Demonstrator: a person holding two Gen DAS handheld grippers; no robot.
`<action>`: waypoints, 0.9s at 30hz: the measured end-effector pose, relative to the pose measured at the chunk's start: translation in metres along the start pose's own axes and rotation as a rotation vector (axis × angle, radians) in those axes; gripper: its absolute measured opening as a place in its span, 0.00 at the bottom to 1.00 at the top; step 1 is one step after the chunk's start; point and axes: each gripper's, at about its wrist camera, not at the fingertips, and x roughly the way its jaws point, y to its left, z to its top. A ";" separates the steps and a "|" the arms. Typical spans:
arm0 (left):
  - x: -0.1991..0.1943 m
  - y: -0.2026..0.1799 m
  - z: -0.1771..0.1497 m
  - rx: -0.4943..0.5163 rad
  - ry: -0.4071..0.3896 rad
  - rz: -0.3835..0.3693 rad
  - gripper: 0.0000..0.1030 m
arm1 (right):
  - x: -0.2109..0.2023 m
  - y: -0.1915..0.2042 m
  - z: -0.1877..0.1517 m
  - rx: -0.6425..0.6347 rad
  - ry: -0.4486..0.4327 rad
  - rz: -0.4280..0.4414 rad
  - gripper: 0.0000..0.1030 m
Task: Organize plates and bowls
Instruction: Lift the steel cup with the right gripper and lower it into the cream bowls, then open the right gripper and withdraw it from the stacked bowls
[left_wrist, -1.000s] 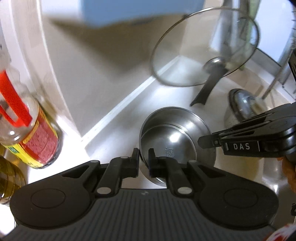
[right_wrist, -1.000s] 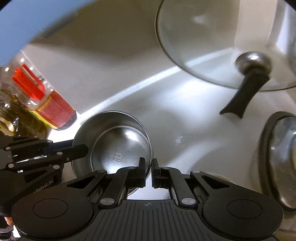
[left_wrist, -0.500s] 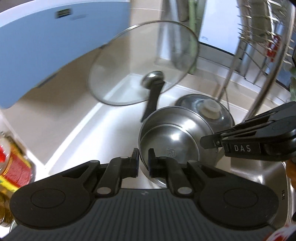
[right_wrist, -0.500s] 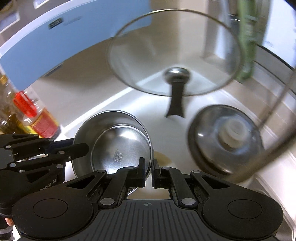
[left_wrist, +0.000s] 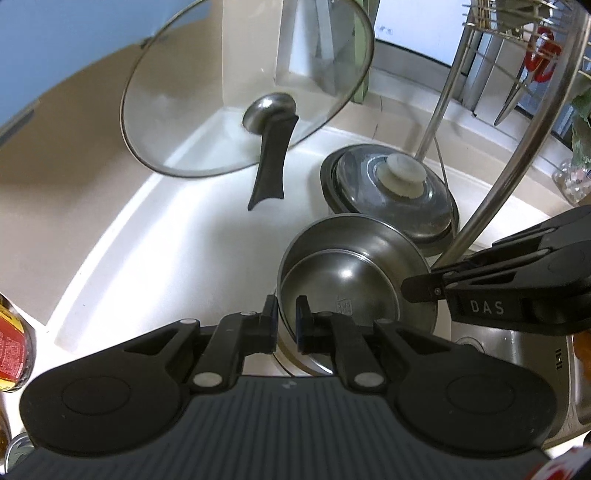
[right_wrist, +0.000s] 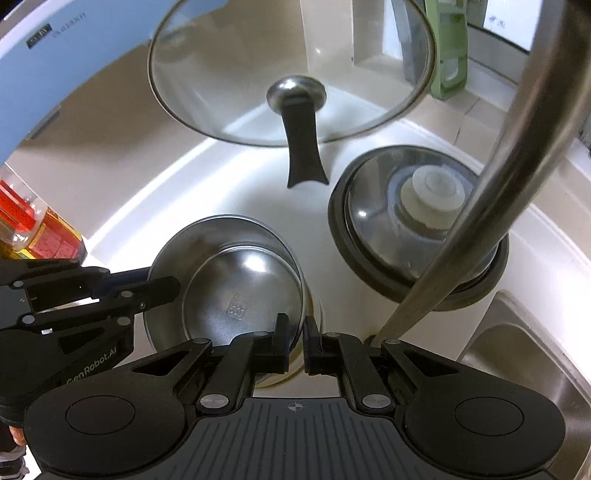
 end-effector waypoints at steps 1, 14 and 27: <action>0.001 0.001 0.000 0.002 0.003 -0.001 0.08 | 0.001 0.000 0.000 0.002 0.005 -0.001 0.07; 0.010 0.004 0.003 -0.013 0.020 -0.014 0.19 | 0.005 0.001 0.002 0.016 -0.005 -0.005 0.08; -0.050 -0.017 -0.030 0.022 -0.103 0.066 0.31 | -0.056 -0.002 -0.045 0.032 -0.207 0.103 0.49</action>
